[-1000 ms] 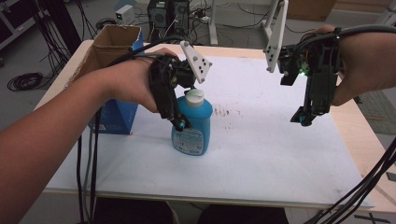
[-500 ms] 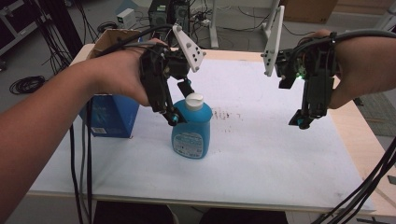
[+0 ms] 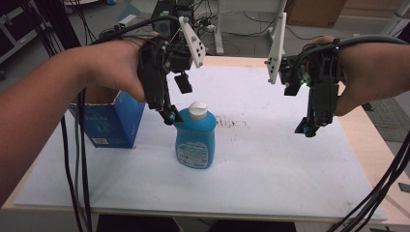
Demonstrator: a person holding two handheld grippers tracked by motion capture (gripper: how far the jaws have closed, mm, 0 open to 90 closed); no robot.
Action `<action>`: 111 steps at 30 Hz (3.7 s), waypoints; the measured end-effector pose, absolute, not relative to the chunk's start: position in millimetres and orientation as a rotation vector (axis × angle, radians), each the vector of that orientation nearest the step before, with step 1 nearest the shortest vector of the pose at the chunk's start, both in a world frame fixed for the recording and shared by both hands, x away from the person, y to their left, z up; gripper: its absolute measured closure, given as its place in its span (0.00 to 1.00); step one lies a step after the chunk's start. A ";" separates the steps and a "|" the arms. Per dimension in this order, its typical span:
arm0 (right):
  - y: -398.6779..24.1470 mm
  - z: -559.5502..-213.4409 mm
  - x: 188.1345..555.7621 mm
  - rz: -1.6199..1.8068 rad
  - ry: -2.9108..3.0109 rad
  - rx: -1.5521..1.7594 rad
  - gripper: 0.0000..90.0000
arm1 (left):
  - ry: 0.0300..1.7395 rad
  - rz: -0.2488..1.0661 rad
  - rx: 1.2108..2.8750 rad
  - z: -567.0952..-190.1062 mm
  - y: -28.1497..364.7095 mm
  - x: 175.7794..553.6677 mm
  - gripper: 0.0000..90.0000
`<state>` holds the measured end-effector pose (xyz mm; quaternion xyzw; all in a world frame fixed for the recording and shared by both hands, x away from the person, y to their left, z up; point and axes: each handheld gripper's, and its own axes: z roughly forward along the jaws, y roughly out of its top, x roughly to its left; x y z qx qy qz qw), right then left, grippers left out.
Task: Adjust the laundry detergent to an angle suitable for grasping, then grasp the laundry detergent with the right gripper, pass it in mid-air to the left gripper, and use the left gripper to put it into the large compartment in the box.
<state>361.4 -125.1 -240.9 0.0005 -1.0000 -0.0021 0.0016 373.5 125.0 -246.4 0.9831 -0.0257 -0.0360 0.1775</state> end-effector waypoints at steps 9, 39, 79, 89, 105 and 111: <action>-125.8 -240.2 362.7 -0.025 -3.142 0.005 0.02 | 0.001 -0.066 2.835 -236.9 124.7 386.2 0.07; -129.0 -242.4 364.6 -0.040 -3.132 0.003 0.02 | 0.123 -0.044 3.046 -234.6 125.4 404.6 0.02; -127.5 -281.2 362.7 -0.508 -2.999 -0.087 0.02 | 0.055 -0.090 3.047 -234.0 134.2 391.8 0.02; -120.6 -326.0 357.1 -0.851 -2.917 -0.176 0.02 | 0.057 -0.076 3.033 -232.8 140.8 390.2 0.02; -81.3 -370.5 354.1 -1.099 -2.810 -0.228 0.02 | 0.044 -0.080 3.020 -239.7 144.8 391.2 0.02; -71.8 -378.4 350.0 -1.183 -2.778 -0.234 0.02 | 0.052 -0.079 3.013 -240.2 145.6 390.7 0.02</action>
